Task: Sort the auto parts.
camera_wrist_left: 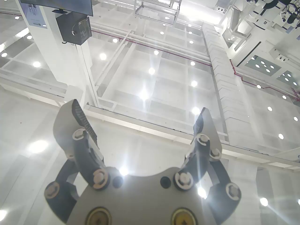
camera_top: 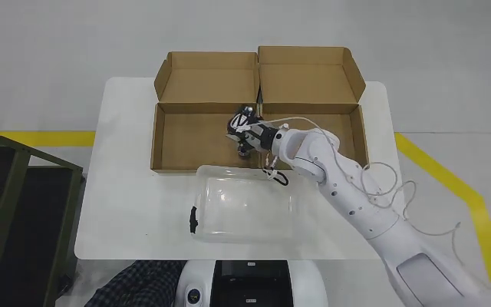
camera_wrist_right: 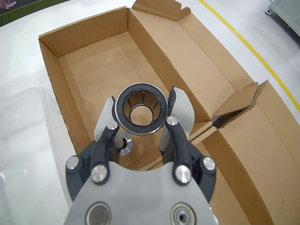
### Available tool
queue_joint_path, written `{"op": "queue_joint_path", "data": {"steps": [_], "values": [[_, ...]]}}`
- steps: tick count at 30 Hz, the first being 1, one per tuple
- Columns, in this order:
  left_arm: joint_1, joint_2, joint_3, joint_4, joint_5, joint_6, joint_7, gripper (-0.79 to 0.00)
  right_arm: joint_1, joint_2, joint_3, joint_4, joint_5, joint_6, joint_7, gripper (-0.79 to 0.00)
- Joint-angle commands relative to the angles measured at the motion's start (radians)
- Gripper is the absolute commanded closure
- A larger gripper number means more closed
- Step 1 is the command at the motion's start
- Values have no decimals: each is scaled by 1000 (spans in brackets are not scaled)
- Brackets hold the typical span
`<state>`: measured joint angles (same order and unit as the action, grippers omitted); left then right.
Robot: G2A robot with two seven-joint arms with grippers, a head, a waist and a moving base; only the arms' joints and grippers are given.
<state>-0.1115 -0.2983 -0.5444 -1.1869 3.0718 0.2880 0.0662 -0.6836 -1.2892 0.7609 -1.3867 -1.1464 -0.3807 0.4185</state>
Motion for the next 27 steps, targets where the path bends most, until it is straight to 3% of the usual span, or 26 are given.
{"op": "queue_joint_path", "data": {"steps": [1, 17, 22, 27], "values": [[0, 0, 0, 0, 0, 0, 0, -785, 5, -6, -8, 18, -5, 13, 1, 0], [0, 0, 0, 0, 0, 0, 0, -785, 65, -58, -48, 180, -2, 40, 5, 0], [0, 0, 0, 0, 0, 0, 0, -785, 84, -75, -59, 223, 2, 34, 13, -111], [0, 0, 0, 0, 0, 0, 0, -785, 96, -89, -67, 254, 2, 27, 9, -345]]}}
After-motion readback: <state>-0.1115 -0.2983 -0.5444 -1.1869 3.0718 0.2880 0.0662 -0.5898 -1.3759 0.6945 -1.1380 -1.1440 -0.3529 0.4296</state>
